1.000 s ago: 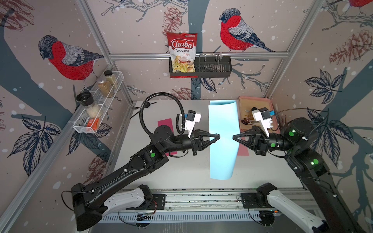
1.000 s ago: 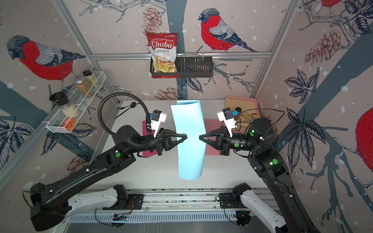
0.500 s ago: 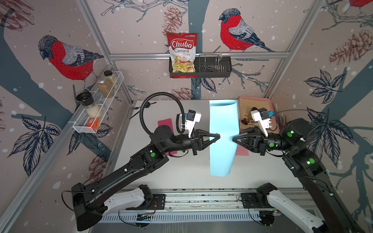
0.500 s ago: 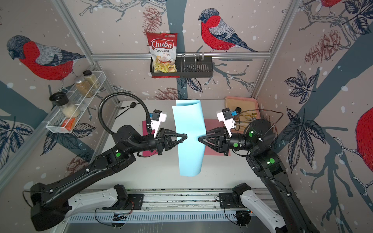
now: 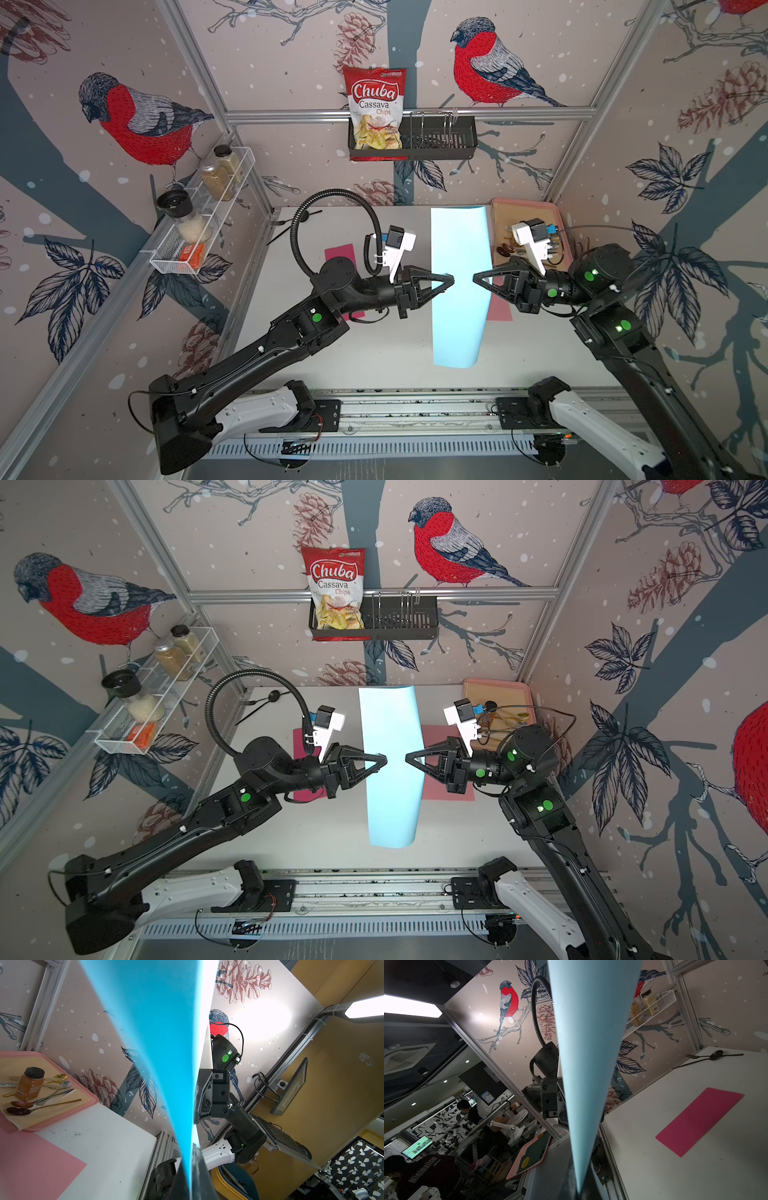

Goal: Fold the rectangular paper in half along the long edge
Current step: Fold the paper.

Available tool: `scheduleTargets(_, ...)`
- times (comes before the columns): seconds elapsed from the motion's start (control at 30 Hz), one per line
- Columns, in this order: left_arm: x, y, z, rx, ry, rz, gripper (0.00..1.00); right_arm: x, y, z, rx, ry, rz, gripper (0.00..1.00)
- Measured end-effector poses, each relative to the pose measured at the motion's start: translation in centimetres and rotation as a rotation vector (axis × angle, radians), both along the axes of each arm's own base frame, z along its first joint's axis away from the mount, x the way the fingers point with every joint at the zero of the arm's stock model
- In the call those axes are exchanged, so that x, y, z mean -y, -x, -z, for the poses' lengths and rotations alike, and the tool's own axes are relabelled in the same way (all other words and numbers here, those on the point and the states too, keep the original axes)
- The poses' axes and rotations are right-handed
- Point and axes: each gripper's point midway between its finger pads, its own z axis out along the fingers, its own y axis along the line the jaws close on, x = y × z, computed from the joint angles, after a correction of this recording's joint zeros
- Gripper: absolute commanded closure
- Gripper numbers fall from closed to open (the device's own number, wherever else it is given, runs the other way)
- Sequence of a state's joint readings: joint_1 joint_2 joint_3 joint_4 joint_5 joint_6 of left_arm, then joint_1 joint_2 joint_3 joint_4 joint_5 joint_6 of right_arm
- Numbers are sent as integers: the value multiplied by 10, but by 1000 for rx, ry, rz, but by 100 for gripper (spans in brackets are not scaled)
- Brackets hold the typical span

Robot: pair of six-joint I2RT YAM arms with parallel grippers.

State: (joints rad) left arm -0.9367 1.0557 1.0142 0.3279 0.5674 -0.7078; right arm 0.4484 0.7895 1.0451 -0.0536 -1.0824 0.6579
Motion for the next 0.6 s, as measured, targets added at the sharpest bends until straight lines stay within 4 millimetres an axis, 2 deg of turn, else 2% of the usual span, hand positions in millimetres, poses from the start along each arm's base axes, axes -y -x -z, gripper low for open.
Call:
scheduleTargets(0.13, 2, -1, 2, -4, -5, 1, 73, -1, 0, 1, -1, 1, -3, 100)
scheduleTargets(0.6, 5, -2, 6, -31, -11, 17, 77, -14, 1, 5, -9, 1, -41, 100)
